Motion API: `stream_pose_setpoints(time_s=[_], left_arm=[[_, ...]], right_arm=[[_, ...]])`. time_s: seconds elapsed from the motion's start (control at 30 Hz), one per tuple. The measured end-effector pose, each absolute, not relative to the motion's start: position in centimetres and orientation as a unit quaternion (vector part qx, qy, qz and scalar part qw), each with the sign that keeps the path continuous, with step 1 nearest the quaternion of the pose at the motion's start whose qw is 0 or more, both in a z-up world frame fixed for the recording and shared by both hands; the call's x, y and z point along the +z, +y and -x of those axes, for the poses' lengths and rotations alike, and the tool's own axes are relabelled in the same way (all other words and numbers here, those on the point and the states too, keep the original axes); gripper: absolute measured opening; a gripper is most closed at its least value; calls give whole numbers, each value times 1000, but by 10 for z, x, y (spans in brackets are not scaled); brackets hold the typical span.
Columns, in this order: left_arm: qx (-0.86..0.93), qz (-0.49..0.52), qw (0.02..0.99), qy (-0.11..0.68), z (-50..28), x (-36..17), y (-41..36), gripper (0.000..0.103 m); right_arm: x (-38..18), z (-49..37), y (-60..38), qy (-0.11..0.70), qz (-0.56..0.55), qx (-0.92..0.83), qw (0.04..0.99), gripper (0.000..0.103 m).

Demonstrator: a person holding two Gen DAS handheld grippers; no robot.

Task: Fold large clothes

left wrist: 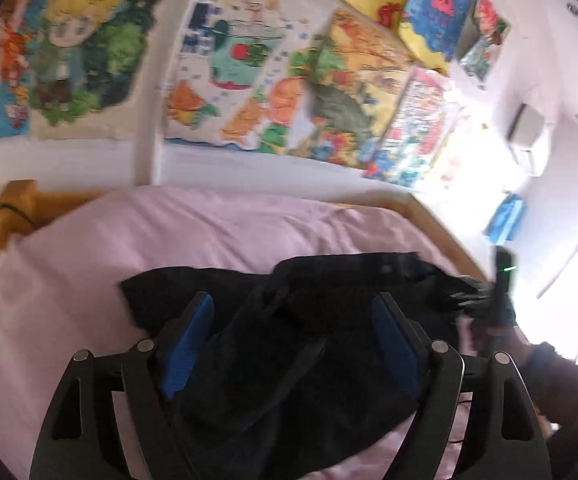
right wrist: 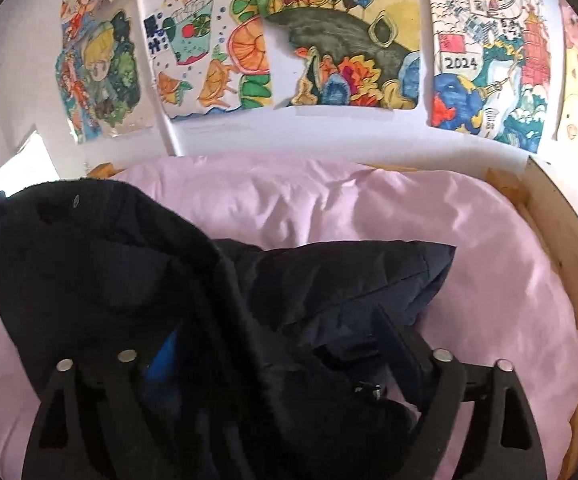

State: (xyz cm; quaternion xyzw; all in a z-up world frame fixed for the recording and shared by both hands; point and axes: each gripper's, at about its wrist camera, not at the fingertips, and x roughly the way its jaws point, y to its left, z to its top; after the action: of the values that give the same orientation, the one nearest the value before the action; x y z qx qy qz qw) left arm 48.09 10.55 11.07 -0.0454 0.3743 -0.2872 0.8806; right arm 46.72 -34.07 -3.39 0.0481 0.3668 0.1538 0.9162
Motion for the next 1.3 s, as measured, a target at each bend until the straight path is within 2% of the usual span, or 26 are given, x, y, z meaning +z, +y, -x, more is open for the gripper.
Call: stream_pose_setpoints(time_s=[0.03,0.13,0.17,0.43,0.47,0.53,0.57,0.6,0.63,0.7,0.73,0.77,0.87,1.0,1.2,1.3], left_arm=[[-275,47,882,379,-481,104,109,77],[-244,50,879,407,-489,75,113,77],[-239,49,877,414,-491,67,113,77],[-202,85,878,424,-488,41,133,77],[-197,101,878,424,-487,39,137,73],[-198,118,877,421,-487,40,139,58],[-199,118,877,422,-487,39,138,46],[-191,113,878,424,-487,38,137,38],[-185,109,880,424,-487,37,136,34],[-182,110,878,429,-488,35,136,20],[-175,110,878,431,-489,33,136,18],[-164,110,878,435,-489,30,138,14],[-151,128,874,444,-490,23,142,12],[-127,142,862,471,-501,8,145,11],[-137,199,832,499,-513,-24,165,11],[-140,191,833,499,-518,-27,163,12]], right_arm=[[-32,-465,-348,352,-79,171,917,90],[-20,-457,-376,305,-186,222,907,103],[-18,-454,-382,300,-196,234,904,103],[-32,-420,-387,331,-114,230,908,103],[-35,-421,-387,335,-120,227,907,103],[-39,-425,-390,336,-141,222,904,103],[-41,-430,-390,341,-157,215,901,103],[-42,-433,-391,342,-167,215,900,103],[-43,-435,-392,341,-177,216,898,101],[-44,-438,-394,338,-195,210,896,91],[-45,-439,-396,338,-203,203,896,81],[-47,-440,-400,338,-215,189,897,66],[-59,-445,-412,351,-258,162,886,46],[-65,-452,-403,369,-236,145,887,37],[-86,-467,-398,399,-247,138,872,37],[-95,-470,-396,404,-243,131,872,40]])
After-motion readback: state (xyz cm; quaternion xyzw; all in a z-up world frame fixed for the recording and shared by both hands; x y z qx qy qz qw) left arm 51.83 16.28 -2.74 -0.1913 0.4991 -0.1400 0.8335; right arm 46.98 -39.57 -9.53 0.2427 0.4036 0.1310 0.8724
